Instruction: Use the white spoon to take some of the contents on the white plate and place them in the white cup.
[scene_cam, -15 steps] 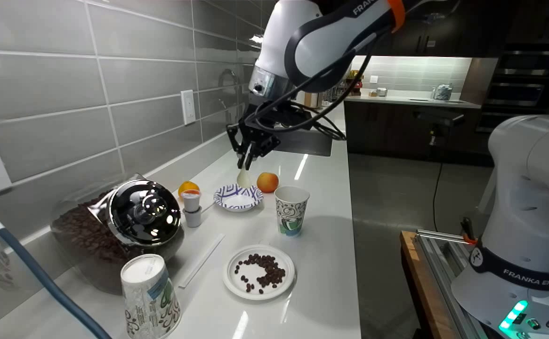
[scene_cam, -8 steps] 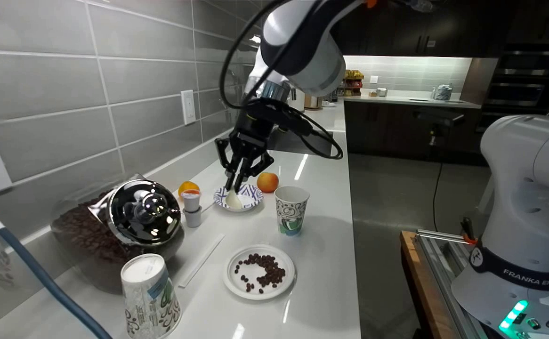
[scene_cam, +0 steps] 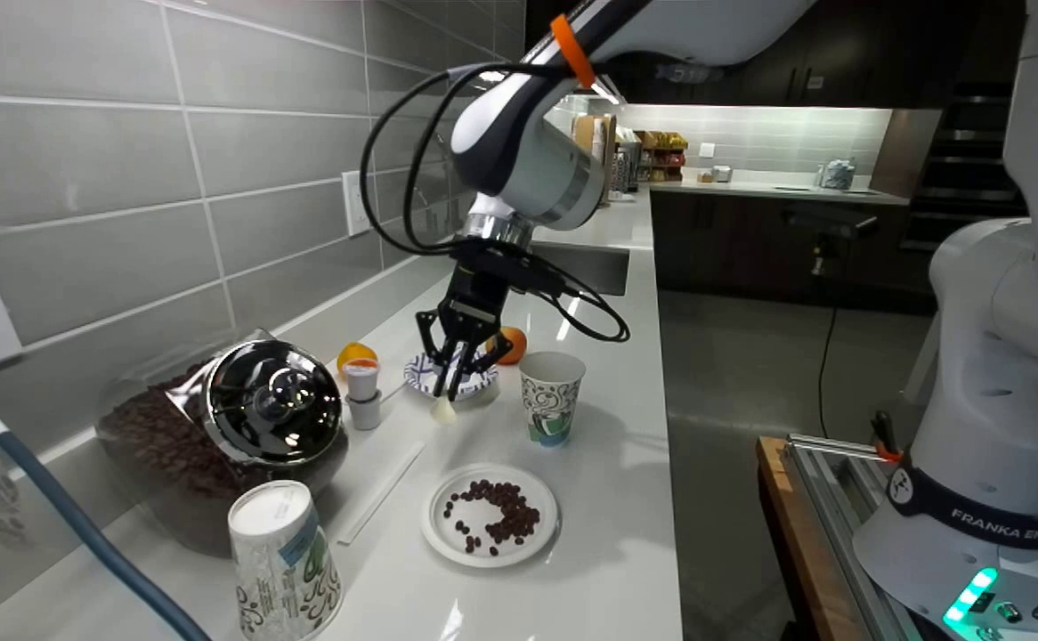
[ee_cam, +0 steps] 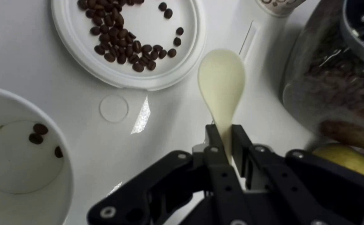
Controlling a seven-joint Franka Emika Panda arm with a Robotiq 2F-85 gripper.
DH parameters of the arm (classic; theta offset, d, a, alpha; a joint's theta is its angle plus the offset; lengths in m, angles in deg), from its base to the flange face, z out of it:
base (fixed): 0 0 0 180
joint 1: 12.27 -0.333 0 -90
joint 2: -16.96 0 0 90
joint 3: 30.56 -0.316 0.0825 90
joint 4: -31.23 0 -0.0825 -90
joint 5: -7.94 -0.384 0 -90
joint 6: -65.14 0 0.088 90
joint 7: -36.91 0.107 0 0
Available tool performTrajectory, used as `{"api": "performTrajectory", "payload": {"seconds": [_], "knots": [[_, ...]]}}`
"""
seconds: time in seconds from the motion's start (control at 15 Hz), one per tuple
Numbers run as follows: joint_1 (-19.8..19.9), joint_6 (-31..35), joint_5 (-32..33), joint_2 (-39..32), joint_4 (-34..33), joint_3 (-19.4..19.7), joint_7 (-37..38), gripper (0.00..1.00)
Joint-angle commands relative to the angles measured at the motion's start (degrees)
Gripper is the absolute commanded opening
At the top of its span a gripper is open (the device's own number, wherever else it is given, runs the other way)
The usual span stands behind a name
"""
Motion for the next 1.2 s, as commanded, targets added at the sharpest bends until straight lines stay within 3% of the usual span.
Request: {"api": "performTrajectory", "payload": {"seconds": [0.0,1.0,1.07,1.13], "knots": [[2.24,-0.42,2.41,-5.67,-5.69,-3.61,4.27,0.04],[2.01,-2.98,21.23,-10.75,-10.59,-4.21,21.90,0.06],[1.81,-3.19,22.51,-10.76,-10.63,-4.08,22.93,0.39],[1.61,-3.24,23.88,-10.18,-10.34,-4.25,22.98,0.40]]}}
